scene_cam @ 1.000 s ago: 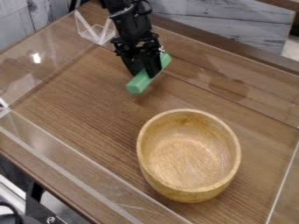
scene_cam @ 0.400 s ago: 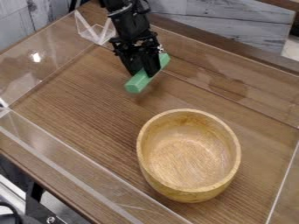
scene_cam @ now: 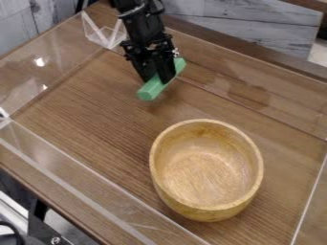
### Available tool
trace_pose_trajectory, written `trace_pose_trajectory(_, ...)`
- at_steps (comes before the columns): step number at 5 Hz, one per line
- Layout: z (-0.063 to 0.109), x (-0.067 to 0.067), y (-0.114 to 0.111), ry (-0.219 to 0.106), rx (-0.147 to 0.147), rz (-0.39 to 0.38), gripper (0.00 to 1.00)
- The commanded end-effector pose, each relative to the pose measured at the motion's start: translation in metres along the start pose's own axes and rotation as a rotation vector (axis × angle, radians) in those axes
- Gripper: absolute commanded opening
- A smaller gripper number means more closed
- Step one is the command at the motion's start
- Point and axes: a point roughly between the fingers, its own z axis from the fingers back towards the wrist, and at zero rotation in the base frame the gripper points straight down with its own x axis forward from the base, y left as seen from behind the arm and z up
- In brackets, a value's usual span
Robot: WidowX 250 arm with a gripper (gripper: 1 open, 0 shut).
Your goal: Remove the green block from inside the brown bowl and put it on the table
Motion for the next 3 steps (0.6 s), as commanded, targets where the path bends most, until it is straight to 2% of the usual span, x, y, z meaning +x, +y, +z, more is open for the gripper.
trace_pose_trajectory(1,0.0218,0.0105,0.0024,-0.061,0.028,-0.015,0.0)
trace_pose_trajectory(3,0.0213,0.0114,0.0055,-0.053,0.022,-0.008,0.0)
